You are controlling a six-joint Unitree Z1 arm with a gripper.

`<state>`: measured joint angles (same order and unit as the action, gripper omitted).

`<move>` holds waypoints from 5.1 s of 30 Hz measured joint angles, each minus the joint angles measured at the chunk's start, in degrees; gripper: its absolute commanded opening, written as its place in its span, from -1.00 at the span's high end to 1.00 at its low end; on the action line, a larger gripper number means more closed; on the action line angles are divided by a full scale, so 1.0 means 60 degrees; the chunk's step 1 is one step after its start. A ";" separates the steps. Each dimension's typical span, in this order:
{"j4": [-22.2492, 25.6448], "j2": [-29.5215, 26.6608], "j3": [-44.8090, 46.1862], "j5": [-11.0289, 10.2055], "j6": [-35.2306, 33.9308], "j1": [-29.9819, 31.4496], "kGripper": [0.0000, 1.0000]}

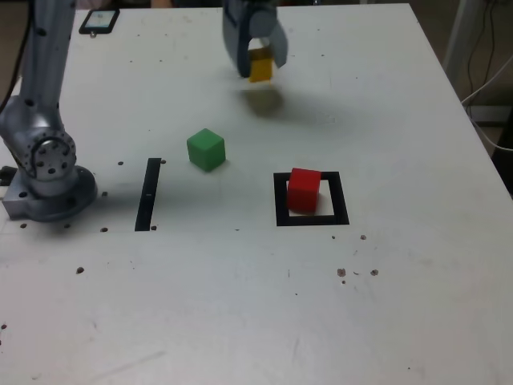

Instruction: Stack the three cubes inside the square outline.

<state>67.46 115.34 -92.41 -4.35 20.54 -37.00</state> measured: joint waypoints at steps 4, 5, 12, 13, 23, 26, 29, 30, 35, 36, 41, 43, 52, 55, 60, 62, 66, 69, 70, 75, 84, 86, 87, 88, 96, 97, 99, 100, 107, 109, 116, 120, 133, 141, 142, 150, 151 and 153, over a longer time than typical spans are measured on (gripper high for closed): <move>0.0467 -0.0590 -0.0036 0.0227 0.0044 0.1075 0.70; 0.0585 -0.0724 -0.0054 0.0254 0.0043 0.1363 0.70; 0.1462 -0.1484 -0.0148 0.0360 -0.0525 0.3584 0.70; 0.1493 -0.1516 -0.0147 0.0390 -0.0673 0.3888 0.70; 0.1471 -0.1444 -0.0009 0.0647 -0.1780 0.6830 0.70; 0.1443 -0.1405 0.0034 0.0533 -0.2061 0.7055 0.70; 0.1354 -0.1404 0.0137 0.0507 -0.2265 0.7285 0.70; 0.1333 -0.1403 0.0180 0.0507 -0.2289 0.7312 0.70; 0.1275 -0.1391 0.0375 0.0302 -0.2329 0.7259 0.70; 0.1255 -0.1380 0.0382 0.0264 -0.2333 0.7258 0.70; 0.0960 -0.1184 0.0510 0.0237 -0.2369 0.7221 0.70; 0.0737 -0.1071 0.0602 0.0346 -0.2426 0.7221 0.69; 0.0264 -0.0801 0.0866 0.0504 -0.2574 0.7184 0.69; 0.0264 -0.0796 0.0917 0.0396 -0.2574 0.7108 0.69; 0.0238 -0.0763 0.0975 0.0271 -0.2574 0.6946 0.67; 0.0232 -0.0717 0.0974 0.0240 -0.2573 0.6883 0.67; 0.0232 -0.0694 0.0949 0.0222 -0.2514 0.6825 0.66; 0.0242 -0.0694 0.0947 0.0243 -0.2505 0.6822 0.62; 0.0245 -0.0694 0.0951 0.0261 -0.2504 0.6822 0.60; 0.0248 -0.0694 0.1033 0.0320 -0.2503 0.6822 0.56; 0.0228 -0.0693 0.1026 0.0341 -0.2503 0.6822 0.56; 0.0187 -0.0691 0.1026 0.0362 -0.2503 0.6822 0.56; 0.0137 -0.0689 0.1026 0.0387 -0.2503 0.6822 0.56; 0.0092 -0.0684 0.1026 0.0408 -0.2501 0.6822 0.56; -0.0137 -0.0618 0.1026 0.0524 -0.2433 0.6822 0.48; -0.0154 -0.0616 0.1030 0.0525 -0.2432 0.6822 0.46; -0.0179 -0.0616 0.1049 0.0535 -0.2431 0.6822 0.41; -0.0188 -0.0616 0.1070 0.0537 -0.2430 0.6822 0.35; -0.0183 -0.0616 0.1176 0.0509 -0.2429 0.6822 -0.47; -0.0162 -0.0616 0.1176 0.0470 -0.2429 0.6822 -0.70; -0.0079 -0.0618 0.1160 0.0450 -0.2394 0.6822 -0.99; 0.0054 -0.0642 0.1157 0.0453 -0.2368 0.6822 -0.99; 0.1475 -0.1889 0.1020 -0.0410 -0.2108 0.6276 -0.99; 0.1738 -0.3326 0.2343 -0.0582 -0.0976 0.4624 -1.00; 0.1739 -0.3460 0.2482 -0.0641 -0.0826 0.4459 -1.00; 0.1242 -0.3687 0.3864 -0.1127 0.0642 0.3933 -1.00; 0.1083 -0.3704 0.4046 -0.1157 0.0824 0.3933 -1.00; 0.0794 -0.3711 0.4429 -0.1168 0.1304 0.3933 -1.00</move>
<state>72.22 93.07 -65.84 -11.35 28.36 -13.40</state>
